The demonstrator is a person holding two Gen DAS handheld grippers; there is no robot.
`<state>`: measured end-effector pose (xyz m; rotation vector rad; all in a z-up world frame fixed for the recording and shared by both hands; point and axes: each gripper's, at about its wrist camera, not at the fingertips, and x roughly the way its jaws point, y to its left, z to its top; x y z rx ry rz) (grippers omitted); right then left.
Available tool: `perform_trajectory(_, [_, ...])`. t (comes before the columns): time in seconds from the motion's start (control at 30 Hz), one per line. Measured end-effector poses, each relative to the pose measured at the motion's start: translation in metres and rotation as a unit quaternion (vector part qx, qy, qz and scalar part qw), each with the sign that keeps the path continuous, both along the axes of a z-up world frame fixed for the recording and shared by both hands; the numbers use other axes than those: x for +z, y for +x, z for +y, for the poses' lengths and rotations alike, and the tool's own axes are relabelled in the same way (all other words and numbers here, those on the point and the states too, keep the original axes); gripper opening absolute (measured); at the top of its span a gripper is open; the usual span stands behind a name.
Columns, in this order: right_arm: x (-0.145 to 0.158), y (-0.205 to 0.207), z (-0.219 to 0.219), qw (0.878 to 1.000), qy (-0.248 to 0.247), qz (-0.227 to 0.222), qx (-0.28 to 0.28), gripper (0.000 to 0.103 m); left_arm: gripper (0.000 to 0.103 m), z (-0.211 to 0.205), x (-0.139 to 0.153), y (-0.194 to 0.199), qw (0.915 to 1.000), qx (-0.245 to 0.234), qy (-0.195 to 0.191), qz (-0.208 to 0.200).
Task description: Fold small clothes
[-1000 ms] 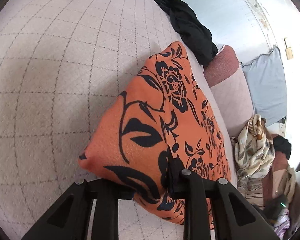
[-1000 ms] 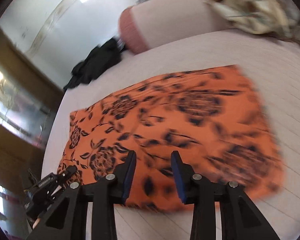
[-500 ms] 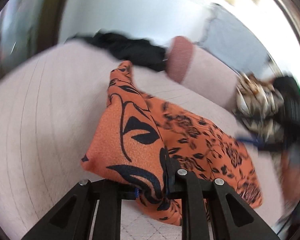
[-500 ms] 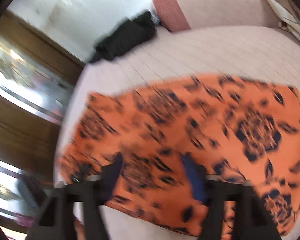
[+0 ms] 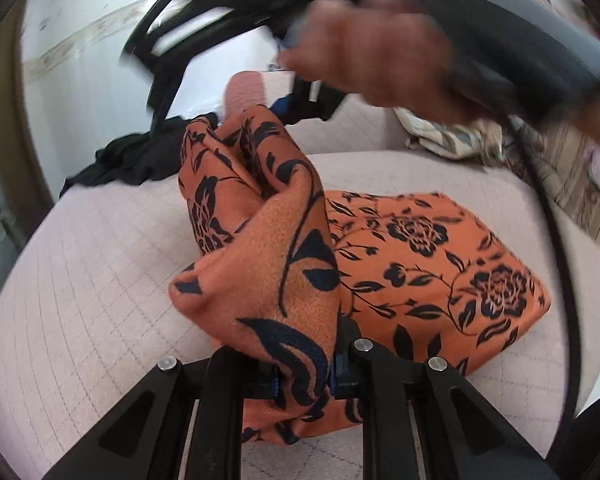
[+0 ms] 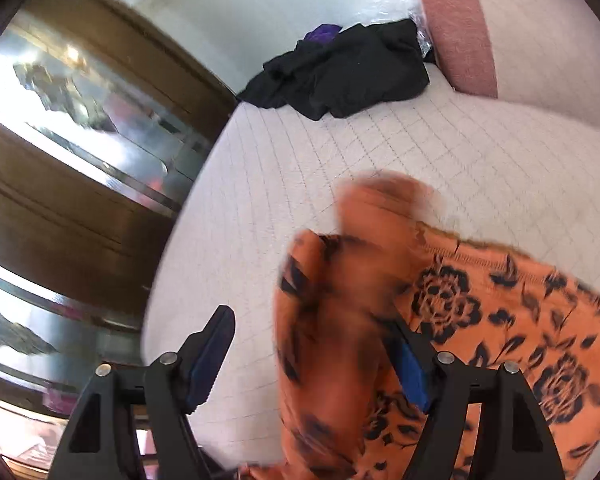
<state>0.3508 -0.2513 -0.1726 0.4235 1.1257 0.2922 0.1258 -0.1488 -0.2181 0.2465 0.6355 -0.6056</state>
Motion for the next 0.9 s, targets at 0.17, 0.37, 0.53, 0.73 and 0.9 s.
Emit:
perform_trajectory(0.17, [-0.020, 0.008, -0.005, 0.991, -0.132, 0.028, 0.003, 0.019, 0.017, -0.014, -0.005, -0.001, 0.9995, -0.030, 0.009, 0.004])
perform_trajectory(0.37, [-0.029, -0.029, -0.089, 0.994, -0.088, -0.003, -0.062, 0.015, 0.017, -0.041, 0.006, 0.000, 0.9930, -0.095, -0.047, 0.053])
perform_trajectory(0.53, [-0.037, -0.054, -0.160, 0.992, -0.074, -0.002, -0.101, 0.015, 0.017, -0.101, 0.011, -0.013, 0.9877, -0.134, -0.049, 0.063])
perform_trajectory(0.73, [-0.068, -0.069, -0.222, 0.989, -0.078, 0.019, -0.124, 0.015, 0.017, -0.149, -0.009, -0.021, 0.9835, -0.151, -0.029, 0.095])
perform_trajectory(0.9, [-0.085, -0.094, -0.251, 0.987, -0.057, 0.000, -0.148, 0.016, 0.019, -0.174, -0.019, -0.036, 0.9818, -0.175, 0.012, 0.074])
